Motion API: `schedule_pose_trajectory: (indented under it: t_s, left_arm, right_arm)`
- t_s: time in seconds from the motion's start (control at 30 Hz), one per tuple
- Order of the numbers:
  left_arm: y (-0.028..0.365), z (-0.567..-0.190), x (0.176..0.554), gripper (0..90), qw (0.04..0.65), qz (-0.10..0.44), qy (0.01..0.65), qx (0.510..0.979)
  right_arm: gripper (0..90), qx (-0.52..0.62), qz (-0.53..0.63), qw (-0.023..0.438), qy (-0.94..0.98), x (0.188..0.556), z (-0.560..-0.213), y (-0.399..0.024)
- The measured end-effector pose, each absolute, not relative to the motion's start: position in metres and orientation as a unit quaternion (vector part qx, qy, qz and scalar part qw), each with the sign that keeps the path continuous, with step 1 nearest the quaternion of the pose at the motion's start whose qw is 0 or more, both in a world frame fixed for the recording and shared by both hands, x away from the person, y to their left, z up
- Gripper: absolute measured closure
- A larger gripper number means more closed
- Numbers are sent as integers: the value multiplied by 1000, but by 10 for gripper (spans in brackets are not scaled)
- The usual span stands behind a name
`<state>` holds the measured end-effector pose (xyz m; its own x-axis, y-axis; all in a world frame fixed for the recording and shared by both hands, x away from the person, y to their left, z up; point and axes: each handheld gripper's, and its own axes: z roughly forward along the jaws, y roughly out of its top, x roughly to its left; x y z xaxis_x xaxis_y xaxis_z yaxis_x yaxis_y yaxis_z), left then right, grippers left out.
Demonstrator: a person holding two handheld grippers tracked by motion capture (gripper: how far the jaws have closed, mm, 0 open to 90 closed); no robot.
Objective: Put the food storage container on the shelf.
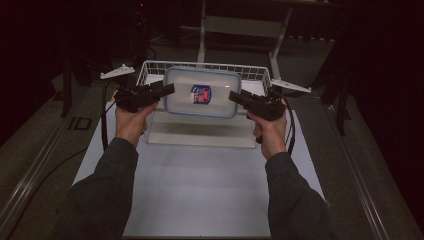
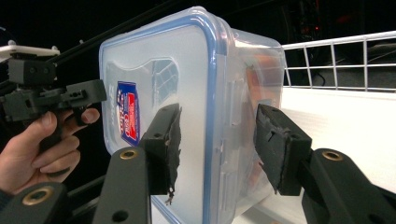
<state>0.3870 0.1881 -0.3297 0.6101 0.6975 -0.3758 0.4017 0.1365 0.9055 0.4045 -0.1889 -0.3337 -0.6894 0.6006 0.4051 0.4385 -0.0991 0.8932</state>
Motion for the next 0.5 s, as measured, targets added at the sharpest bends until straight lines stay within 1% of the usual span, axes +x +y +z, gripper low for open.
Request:
schedule_pose_trajectory:
  t_s: [0.2,0.33,0.43,0.47,0.5]
  left_arm:
    - [187,-330,396,484,625,106,437,638]
    - [188,-332,399,480,627,107,441,633]
    - [184,-331,400,475,616,129,451,634]
    - [183,-330,401,527,608,136,451,639]
    - [179,-330,402,558,588,148,455,652]
  right_arm:
    - [510,402,636,54,657,412,-334,-190]
    - [505,406,631,56,659,416,-332,-189]
    - [495,404,626,66,663,416,-331,-187]
    - [487,404,623,72,667,416,-331,-187]
    - [468,403,618,74,671,416,-331,-186]
